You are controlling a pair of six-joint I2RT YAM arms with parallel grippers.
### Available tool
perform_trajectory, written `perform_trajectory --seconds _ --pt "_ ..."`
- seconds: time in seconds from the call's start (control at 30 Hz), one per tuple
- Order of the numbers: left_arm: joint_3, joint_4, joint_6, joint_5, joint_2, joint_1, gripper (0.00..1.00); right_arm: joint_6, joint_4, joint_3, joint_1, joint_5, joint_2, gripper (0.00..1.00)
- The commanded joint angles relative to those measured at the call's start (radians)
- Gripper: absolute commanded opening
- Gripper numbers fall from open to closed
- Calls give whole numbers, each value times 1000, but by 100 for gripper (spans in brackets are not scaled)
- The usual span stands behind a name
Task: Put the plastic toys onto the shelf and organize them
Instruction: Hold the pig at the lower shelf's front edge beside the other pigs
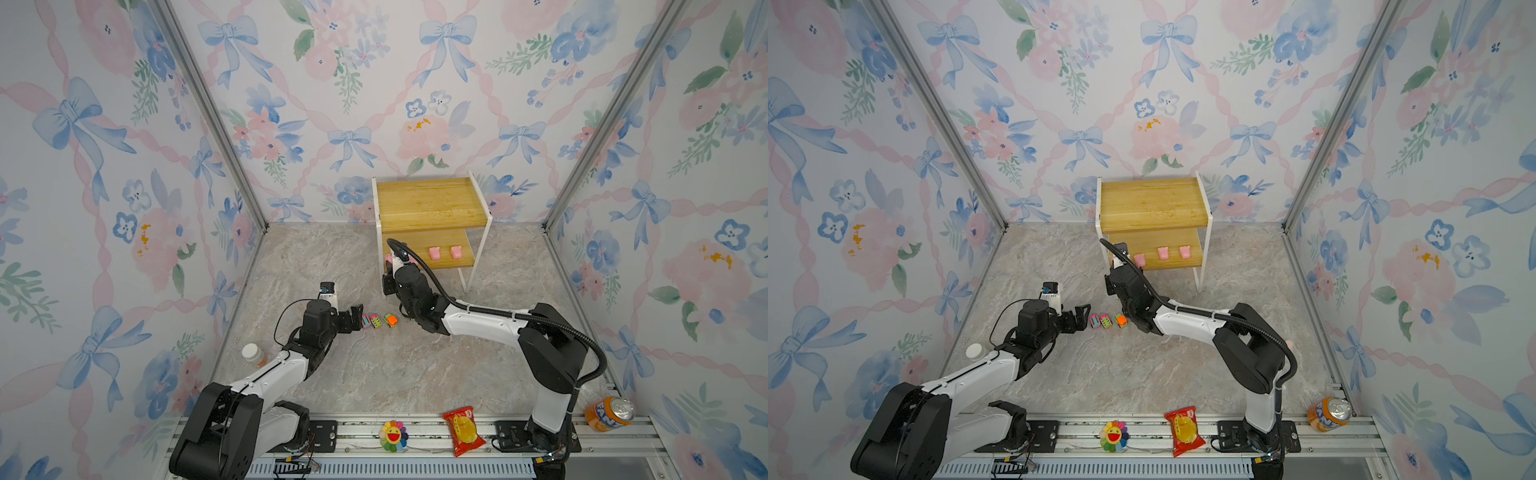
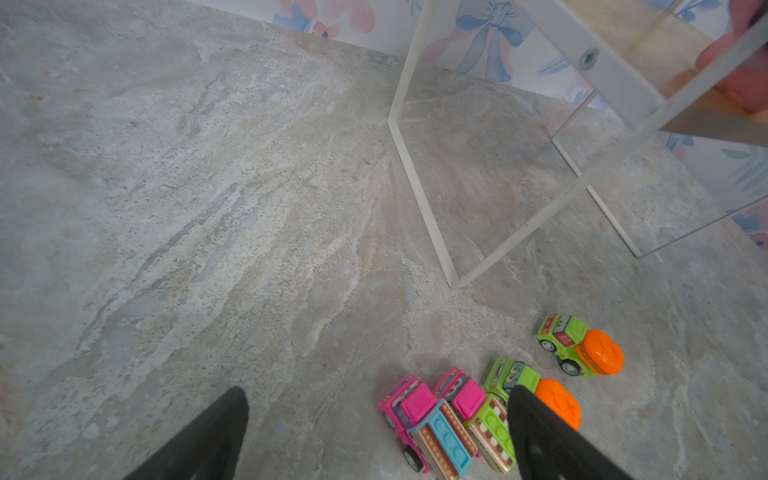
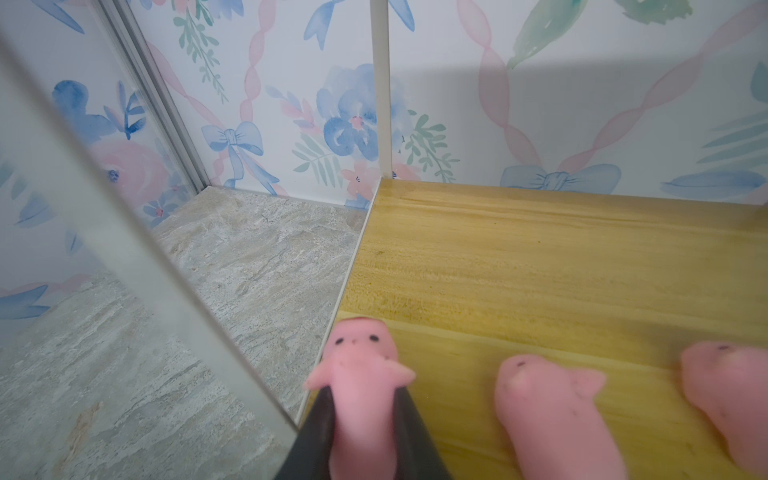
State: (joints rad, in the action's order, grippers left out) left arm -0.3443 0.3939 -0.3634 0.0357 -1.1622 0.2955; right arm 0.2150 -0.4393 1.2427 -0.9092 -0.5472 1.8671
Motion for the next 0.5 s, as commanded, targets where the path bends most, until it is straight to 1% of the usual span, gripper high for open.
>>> perform_trajectory --seconds 0.0,0.47 --pt "-8 -10 1 7 -11 4 98 -19 -36 20 14 -17 10 23" --pt "-7 -10 4 1 -14 5 98 -23 -33 29 27 -14 38 24"
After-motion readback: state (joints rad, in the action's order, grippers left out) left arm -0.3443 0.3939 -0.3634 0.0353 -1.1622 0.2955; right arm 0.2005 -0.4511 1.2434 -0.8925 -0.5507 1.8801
